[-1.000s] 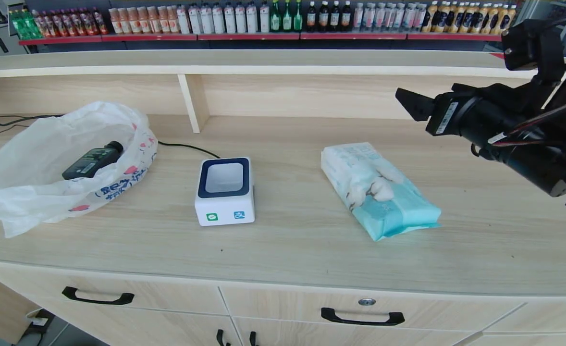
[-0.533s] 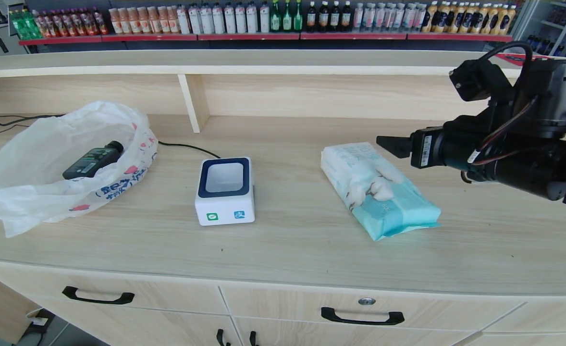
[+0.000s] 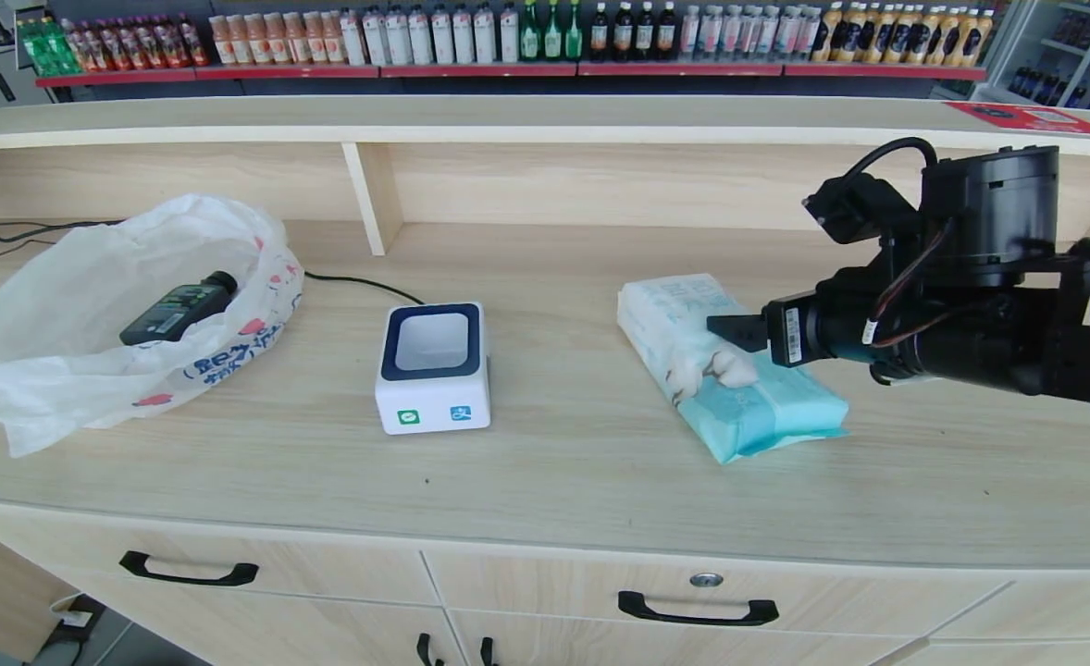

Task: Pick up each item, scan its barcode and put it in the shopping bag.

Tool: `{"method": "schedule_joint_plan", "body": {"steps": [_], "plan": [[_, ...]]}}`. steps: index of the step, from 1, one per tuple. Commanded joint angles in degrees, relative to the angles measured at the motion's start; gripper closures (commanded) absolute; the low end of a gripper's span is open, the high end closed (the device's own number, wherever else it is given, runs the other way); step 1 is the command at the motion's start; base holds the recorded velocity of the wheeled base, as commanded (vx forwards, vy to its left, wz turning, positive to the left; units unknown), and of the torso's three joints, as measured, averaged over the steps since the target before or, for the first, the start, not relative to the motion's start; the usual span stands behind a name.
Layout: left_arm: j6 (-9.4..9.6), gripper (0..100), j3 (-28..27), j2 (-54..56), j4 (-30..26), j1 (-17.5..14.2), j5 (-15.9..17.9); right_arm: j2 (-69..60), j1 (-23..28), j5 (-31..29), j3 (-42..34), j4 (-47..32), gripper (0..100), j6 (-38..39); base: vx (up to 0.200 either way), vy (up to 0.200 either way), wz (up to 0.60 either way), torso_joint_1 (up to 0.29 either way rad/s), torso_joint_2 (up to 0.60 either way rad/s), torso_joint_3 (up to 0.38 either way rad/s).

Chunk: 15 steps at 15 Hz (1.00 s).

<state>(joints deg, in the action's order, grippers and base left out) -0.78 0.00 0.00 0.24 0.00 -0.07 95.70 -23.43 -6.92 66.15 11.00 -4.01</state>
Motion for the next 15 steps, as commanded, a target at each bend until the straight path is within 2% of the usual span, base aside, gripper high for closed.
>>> {"method": "schedule_joint_plan", "body": {"steps": [1, 8, 10, 13, 15], "plan": [[-0.01, 0, 0.00, 0.00, 0.02, 0.00, -0.01, 0.10, -0.30, -0.02, -0.05, -1.33, 0, -0.03, 0.000, 0.000, 0.00, 0.000, 0.00, 0.000], [-0.01, 0, 0.00, 0.00, 0.02, 0.00, -0.01, -1.21, -2.15, -0.02, 3.90, -3.09, 0, -0.03, 0.000, 0.000, 0.00, 0.000, 0.00, 0.000], [0.08, 0, 0.00, 0.00, 0.02, 0.00, -0.01, -1.74, -2.94, -0.11, 2.06, -3.00, 0, 1.37, 0.000, 0.000, 0.00, 0.000, 0.00, 0.000], [0.16, 0, 0.00, 0.00, 0.02, 0.00, -0.01, -1.30, -4.34, -0.90, -0.05, -3.09, 0, 8.58, 0.000, 0.000, 0.00, 0.000, 0.00, 0.000], [0.16, 0, 0.00, 0.00, 0.02, 0.00, -0.01, -1.39, -4.43, -1.07, -3.04, -2.91, 0, 8.93, 0.000, 0.000, 0.00, 0.000, 0.00, 0.000]]}}
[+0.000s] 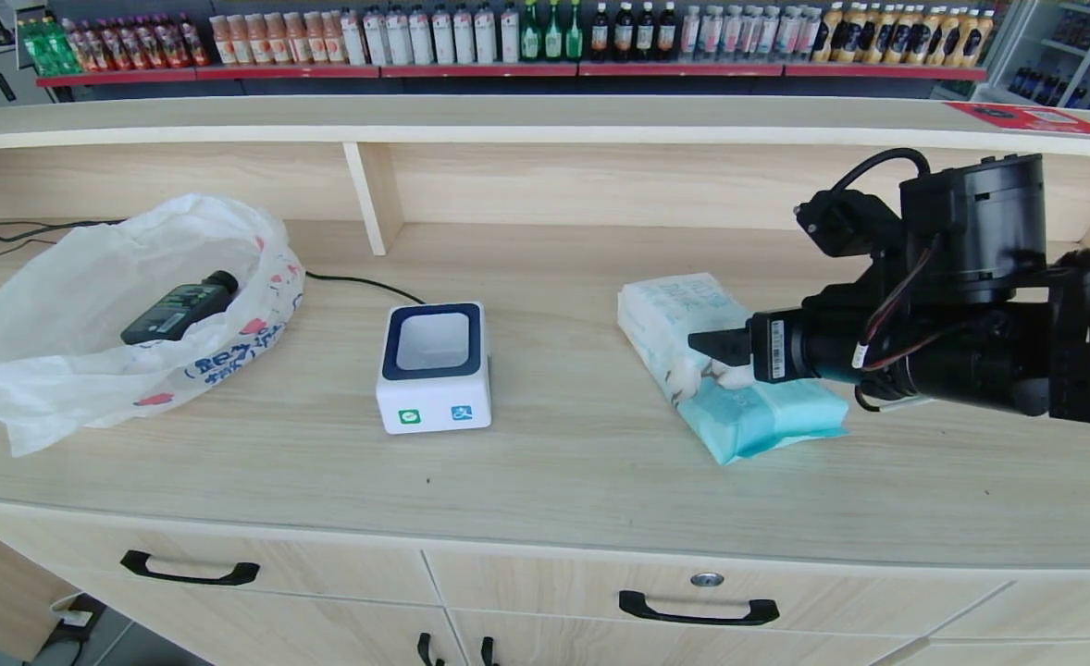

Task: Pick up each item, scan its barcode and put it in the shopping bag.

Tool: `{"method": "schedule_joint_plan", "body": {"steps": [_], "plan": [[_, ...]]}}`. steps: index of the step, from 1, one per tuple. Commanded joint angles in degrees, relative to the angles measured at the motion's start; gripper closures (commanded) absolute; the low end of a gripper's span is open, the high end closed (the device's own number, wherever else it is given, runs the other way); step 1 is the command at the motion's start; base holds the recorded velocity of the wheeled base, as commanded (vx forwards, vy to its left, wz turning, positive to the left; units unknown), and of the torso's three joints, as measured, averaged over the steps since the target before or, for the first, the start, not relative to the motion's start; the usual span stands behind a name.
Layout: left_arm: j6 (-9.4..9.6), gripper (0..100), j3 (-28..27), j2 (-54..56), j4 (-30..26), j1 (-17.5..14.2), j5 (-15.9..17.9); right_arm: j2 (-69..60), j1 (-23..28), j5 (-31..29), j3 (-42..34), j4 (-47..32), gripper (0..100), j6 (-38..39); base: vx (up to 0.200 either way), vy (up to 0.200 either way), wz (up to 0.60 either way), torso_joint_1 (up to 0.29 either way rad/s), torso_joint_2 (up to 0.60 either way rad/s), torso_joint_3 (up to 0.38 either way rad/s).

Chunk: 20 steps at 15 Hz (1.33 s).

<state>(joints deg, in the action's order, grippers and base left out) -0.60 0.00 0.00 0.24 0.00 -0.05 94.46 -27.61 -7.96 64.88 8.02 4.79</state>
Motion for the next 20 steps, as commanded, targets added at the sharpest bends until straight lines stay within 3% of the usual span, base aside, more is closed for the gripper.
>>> {"method": "schedule_joint_plan", "body": {"steps": [1, 10, 13, 20], "plan": [[-0.02, 0, 0.00, 0.00, 0.02, 0.00, -0.04, -0.16, -0.34, -0.04, -2.48, 0.15, 0, 0.31, 0.000, 0.000, 0.00, 0.000, 0.00, 0.000], [0.86, 0, 0.00, 0.00, -0.16, 0.00, 0.05, 3.27, -0.51, -1.62, -0.10, -0.20, 0, 0.31, 0.000, 0.000, 0.00, 0.000, 0.00, 0.000], [0.86, 0, 0.00, 0.00, 0.02, 0.00, 0.05, 2.74, -0.51, -3.82, 0.25, -3.63, 0, 0.75, 0.000, 0.000, 0.00, 0.000, 0.00, 0.000], [0.86, 0, 0.00, 0.00, 0.02, 0.00, 0.05, 2.83, -2.53, -2.76, -0.63, -3.10, 0, 6.11, 0.000, 0.000, 0.00, 0.000, 0.00, 0.000]]}}
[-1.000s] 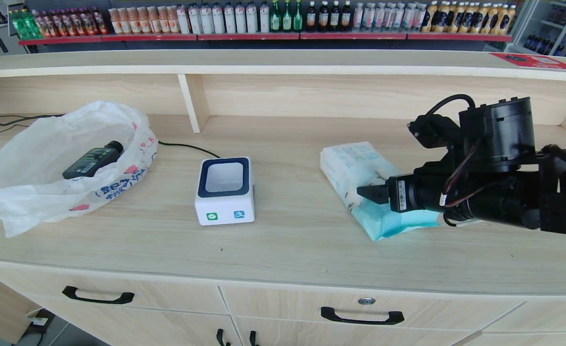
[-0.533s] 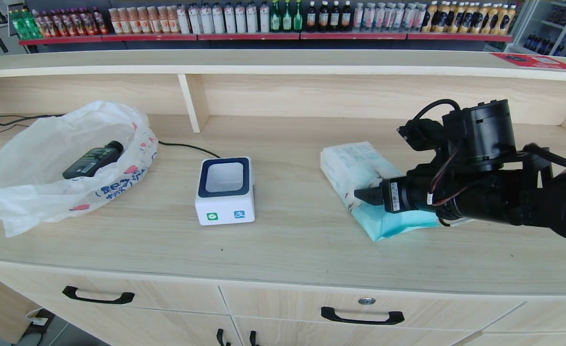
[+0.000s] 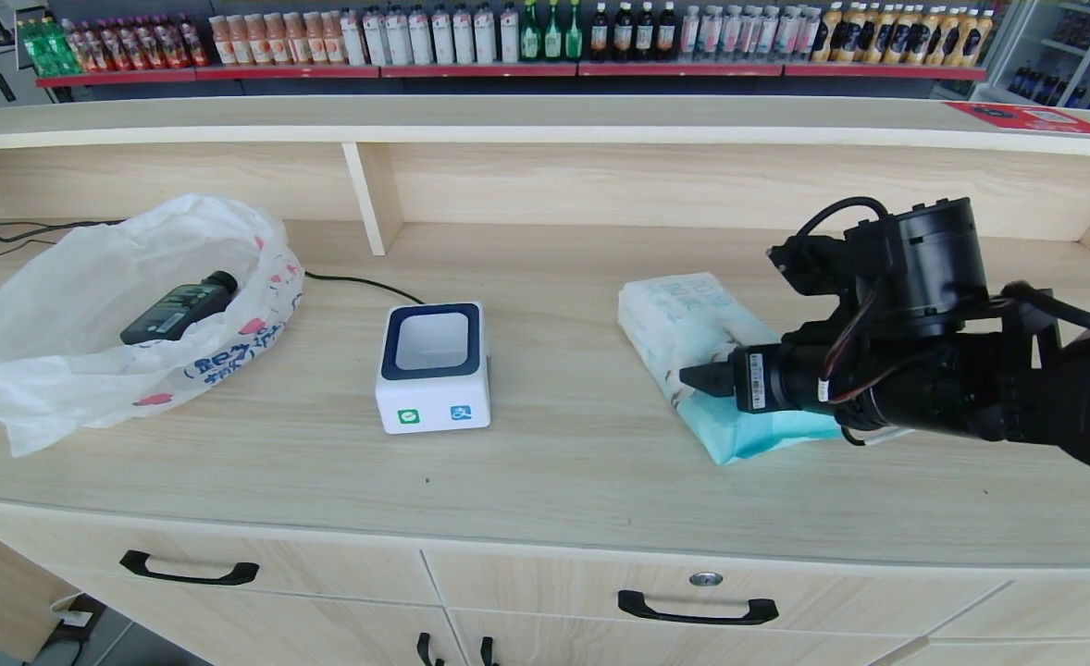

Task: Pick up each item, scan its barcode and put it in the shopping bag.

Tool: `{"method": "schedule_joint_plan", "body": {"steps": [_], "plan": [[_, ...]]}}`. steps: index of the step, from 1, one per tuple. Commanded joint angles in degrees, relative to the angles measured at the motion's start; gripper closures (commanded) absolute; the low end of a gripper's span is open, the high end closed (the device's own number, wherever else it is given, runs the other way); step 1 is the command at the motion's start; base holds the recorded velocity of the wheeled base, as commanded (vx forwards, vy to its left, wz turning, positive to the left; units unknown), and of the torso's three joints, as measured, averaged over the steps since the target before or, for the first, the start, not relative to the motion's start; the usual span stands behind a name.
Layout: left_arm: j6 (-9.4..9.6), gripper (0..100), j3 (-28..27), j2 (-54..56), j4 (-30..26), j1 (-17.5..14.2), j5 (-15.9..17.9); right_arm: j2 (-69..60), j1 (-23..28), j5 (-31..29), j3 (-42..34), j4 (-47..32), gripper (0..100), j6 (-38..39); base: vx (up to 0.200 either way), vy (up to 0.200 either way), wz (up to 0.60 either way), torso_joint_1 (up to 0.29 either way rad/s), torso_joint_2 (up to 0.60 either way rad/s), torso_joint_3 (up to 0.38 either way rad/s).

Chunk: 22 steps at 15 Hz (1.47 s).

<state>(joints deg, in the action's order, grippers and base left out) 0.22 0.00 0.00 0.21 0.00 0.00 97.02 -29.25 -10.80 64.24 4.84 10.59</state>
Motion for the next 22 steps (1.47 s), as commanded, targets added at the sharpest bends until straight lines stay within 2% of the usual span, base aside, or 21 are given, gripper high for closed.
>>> {"method": "schedule_joint_plan", "body": {"steps": [1, 9, 10, 22], "plan": [[-0.04, 0, 0.00, 0.00, 0.06, 0.00, 0.00, 0.27, -1.52, 0.08, 0.00, -0.09, 0, 3.03, 0.000, 0.000, 0.00, 0.000, 0.00, 0.000], [0.04, 0, 0.00, 0.00, 0.06, 0.00, 0.00, 1.06, -1.87, -0.10, -0.61, 0.35, 0, 4.35, 0.000, 0.000, 0.00, 0.000, 0.00, 0.000], [0.04, 0, 0.00, 0.00, 0.06, 0.00, 0.00, 1.15, -1.87, -0.19, -0.70, 0.79, 100, 4.26, 0.000, 0.000, 0.00, 0.000, 0.00, 0.000], [-0.04, 0, 0.00, 0.00, -0.12, 0.00, 0.00, -2.37, -1.52, -0.80, -0.26, 2.63, 100, 3.73, 0.000, 0.000, 0.00, 0.000, 0.00, 0.000]]}}
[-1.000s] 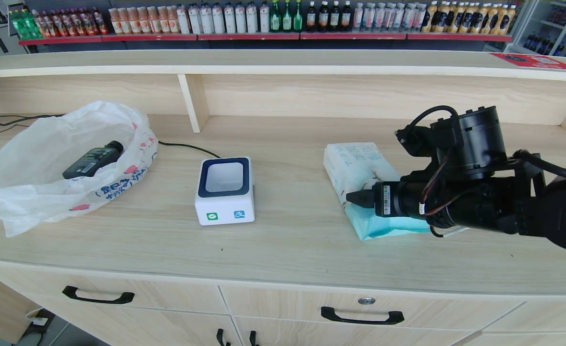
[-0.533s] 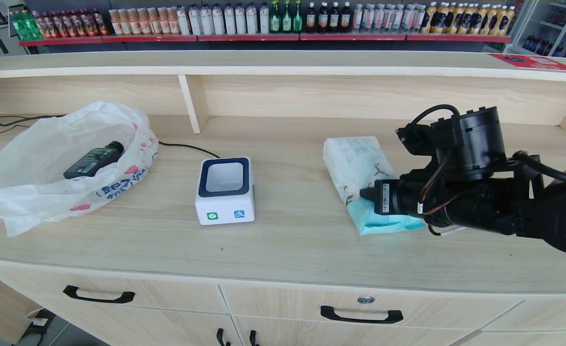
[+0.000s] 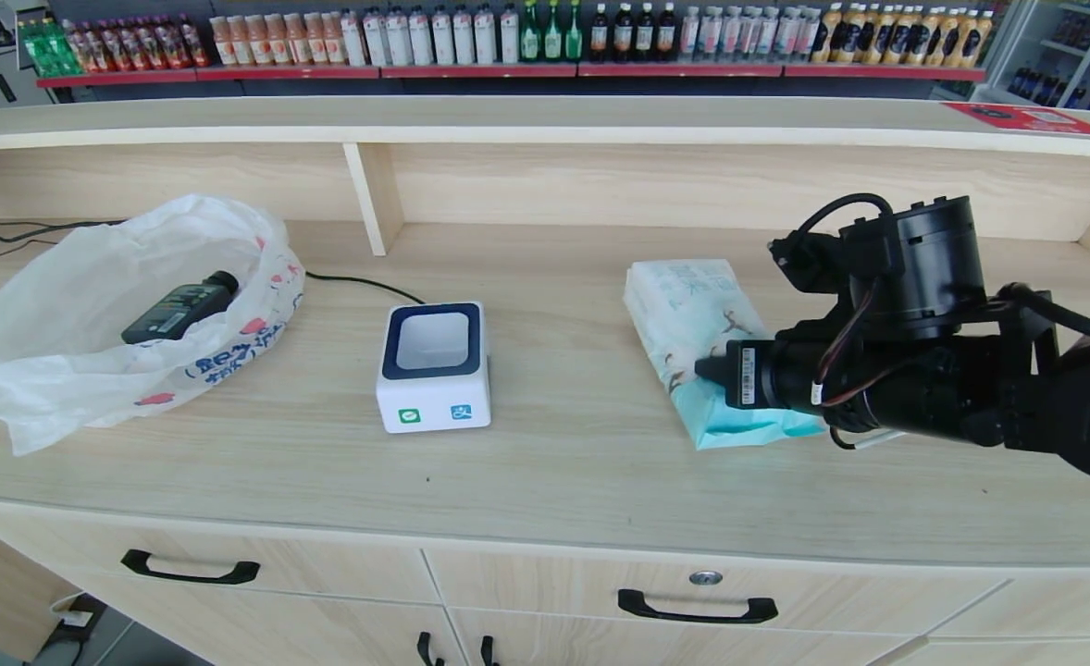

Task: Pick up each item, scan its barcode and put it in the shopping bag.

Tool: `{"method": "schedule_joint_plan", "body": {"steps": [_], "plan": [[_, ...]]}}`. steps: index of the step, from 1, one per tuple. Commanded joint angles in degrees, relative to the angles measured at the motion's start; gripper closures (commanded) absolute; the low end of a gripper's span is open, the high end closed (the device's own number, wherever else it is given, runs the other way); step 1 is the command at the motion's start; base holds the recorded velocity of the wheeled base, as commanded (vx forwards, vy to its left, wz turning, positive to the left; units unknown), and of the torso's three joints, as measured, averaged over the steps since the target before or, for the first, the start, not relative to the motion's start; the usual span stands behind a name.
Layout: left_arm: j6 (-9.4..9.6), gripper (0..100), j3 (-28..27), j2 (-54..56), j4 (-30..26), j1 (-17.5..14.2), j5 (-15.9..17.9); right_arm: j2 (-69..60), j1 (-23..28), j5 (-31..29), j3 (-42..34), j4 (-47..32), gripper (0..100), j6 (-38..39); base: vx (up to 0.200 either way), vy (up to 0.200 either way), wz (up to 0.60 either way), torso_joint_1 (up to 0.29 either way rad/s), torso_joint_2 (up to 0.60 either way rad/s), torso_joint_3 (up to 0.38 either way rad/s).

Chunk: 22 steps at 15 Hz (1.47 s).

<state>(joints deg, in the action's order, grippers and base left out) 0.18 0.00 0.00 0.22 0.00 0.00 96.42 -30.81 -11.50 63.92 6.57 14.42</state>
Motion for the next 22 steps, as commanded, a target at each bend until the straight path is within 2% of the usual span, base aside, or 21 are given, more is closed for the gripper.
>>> {"method": "schedule_joint_plan", "body": {"steps": [1, 6, 8, 12, 14, 16, 19, 21, 22], "plan": [[-0.01, 0, 0.00, 0.00, 0.04, 0.00, 0.00, -2.90, 0.04, -0.11, 0.16, 0.99, 100, -0.18, 0.000, 0.000, 0.00, 0.000, 0.00, 0.000], [-0.09, 0, 0.00, 0.00, 0.04, 0.00, 0.00, -8.88, -0.04, -1.07, -0.37, 2.48, 100, -4.05, 0.000, 0.000, 0.00, 0.000, 0.00, 0.000], [-0.18, 0, 0.00, 0.00, 0.04, 0.00, 0.00, -10.72, -1.71, -6.08, -1.43, 5.56, 100, -4.05, 0.000, 0.000, 0.00, 0.000, 0.00, 0.000], [-0.27, 0, 0.00, 0.00, 0.04, 0.00, 0.00, -16.35, -4.26, -11.53, -4.76, 8.90, 100, -6.25, 0.000, 0.000, 0.00, 0.000, 0.00, 0.000], [-0.18, 0, 0.00, 0.00, 0.04, 0.00, 0.00, -18.19, -4.44, -13.38, -8.02, 12.85, 100, -7.65, 0.000, 0.000, 0.00, 0.000, 0.00, 0.000], [-0.18, 0, 0.00, 0.00, 0.04, 0.00, 0.00, -18.90, -6.28, -16.63, -14.61, 24.63, 100, -9.59, 0.000, 0.000, 0.00, 0.000, 0.00, 0.000], [-0.18, 0, 0.00, 0.00, 0.04, 0.00, 0.00, -19.95, -7.78, -17.33, -21.55, 35.00, 100, -10.55, 0.000, 0.000, 0.00, 0.000, 0.00, 0.000], [-0.18, 0, 0.00, 0.00, 0.04, 0.00, 0.00, -22.50, -7.87, -16.45, -24.89, 37.81, 100, -8.01, 0.000, 0.000, 0.00, 0.000, 0.00, 0.000], [-0.18, 0, 0.00, 0.00, 0.04, 0.00, 0.00, -23.20, -8.13, -16.81, -26.65, 38.08, 100, -4.05, 0.000, 0.000, 0.00, 0.000, 0.00, 0.000]]}}
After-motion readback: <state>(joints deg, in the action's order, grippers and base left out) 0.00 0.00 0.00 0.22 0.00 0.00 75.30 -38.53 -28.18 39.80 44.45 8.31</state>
